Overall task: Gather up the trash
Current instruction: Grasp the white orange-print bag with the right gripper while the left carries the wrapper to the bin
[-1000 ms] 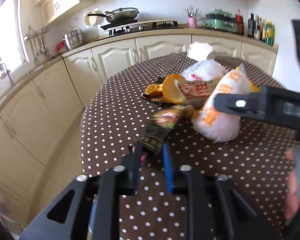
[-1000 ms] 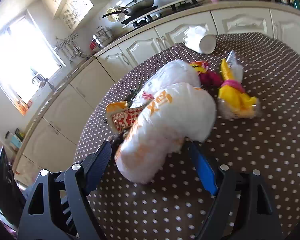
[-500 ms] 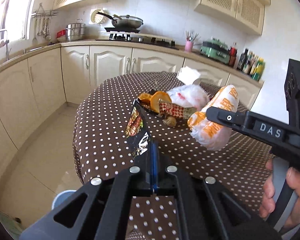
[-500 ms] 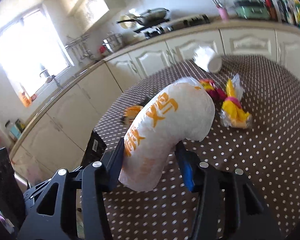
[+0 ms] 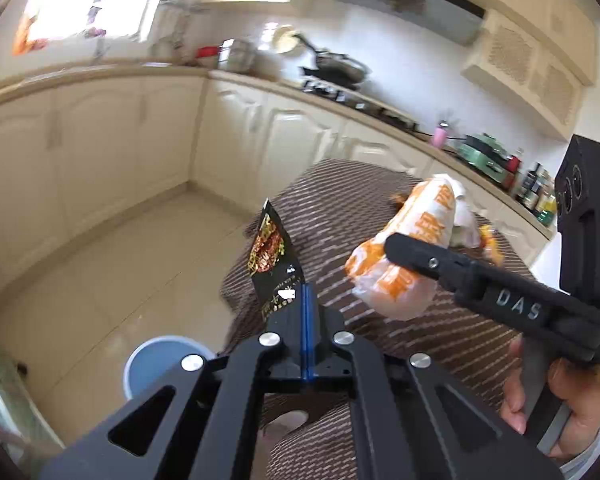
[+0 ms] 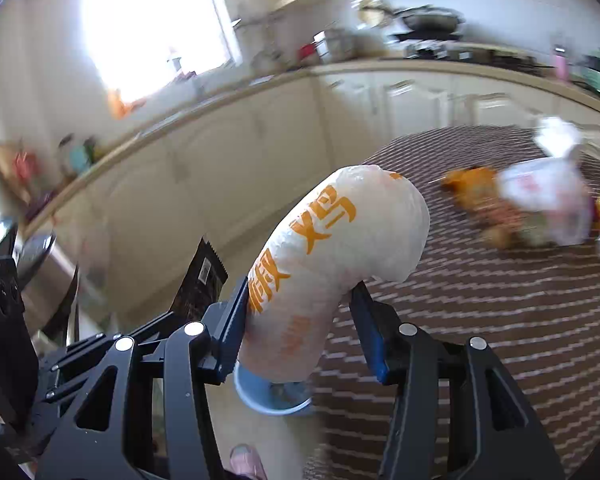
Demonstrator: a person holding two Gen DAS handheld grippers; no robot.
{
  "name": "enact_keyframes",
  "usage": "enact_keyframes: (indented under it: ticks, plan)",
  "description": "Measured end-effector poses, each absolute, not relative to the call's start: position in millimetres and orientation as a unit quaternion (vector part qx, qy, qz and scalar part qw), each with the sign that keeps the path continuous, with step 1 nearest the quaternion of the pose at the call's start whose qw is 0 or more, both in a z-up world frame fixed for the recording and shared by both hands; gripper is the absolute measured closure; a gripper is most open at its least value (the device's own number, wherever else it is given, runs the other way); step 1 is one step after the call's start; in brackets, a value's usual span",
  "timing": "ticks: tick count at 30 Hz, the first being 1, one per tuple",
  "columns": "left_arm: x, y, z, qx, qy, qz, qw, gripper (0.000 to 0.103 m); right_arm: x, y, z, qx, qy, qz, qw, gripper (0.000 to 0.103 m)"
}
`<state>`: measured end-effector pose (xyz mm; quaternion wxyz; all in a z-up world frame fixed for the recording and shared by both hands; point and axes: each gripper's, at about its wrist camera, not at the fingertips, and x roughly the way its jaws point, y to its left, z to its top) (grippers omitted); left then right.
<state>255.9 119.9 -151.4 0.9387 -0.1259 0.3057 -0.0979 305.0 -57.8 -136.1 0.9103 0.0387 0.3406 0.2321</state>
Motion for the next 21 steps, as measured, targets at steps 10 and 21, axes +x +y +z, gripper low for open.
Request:
enact_keyframes:
  ticks: [10, 21]
  plan:
    - [254.0, 206.6, -236.5, -0.188, 0.378, -0.017, 0.906, 0.103, 311.8, 48.0, -227.1, -0.057, 0.414, 0.280, 0.864, 0.055]
    - [307.9, 231.7, -300.0, -0.203, 0.423, -0.001, 0.883, 0.103, 344.4, 72.7, -295.5, -0.092, 0.459, 0.258, 0.845, 0.055]
